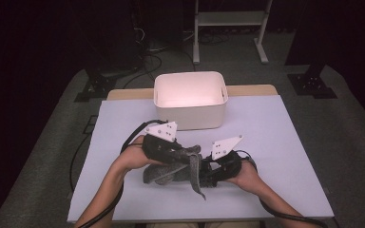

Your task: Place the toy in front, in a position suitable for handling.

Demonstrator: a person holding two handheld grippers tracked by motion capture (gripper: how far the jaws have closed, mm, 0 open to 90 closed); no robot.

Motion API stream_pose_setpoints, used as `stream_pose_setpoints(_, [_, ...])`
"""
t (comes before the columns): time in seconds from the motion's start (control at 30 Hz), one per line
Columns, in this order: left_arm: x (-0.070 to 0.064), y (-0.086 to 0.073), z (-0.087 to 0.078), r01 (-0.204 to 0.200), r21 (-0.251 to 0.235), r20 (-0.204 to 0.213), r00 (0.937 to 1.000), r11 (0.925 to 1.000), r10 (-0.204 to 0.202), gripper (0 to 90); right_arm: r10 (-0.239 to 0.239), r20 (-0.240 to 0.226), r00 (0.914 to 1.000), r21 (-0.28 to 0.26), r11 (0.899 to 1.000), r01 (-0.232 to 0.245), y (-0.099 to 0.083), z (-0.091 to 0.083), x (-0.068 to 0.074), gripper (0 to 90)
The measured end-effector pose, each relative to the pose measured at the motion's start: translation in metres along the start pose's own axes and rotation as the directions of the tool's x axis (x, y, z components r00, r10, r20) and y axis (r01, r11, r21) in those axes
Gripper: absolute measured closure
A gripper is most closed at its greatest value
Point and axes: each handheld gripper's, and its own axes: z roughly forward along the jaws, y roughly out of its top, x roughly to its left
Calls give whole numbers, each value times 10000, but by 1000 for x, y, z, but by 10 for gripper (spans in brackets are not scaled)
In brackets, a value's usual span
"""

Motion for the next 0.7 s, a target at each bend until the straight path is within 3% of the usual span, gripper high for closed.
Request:
stream_pose_setpoints(0.23, [-1, 0, 1, 4, 126, -53, 10000, 9999, -3, 765, 202, 211, 9996, -84, 9998, -200, -4, -8, -1, 506])
stream_pose_setpoints(0.47, [1, -1, 1, 33, 13, 23, 10000, 10000, -33, 764, 243, 303, 9992, -242, 9994, -236, -11, -17, 1, 555])
stream_pose_setpoints(0.7, [0, -17, -4, 337, -29, -132, 9993, 9994, -338, 764, 210, 264, 9994, -278, 9994, -203, -11, -16, 1, 556])
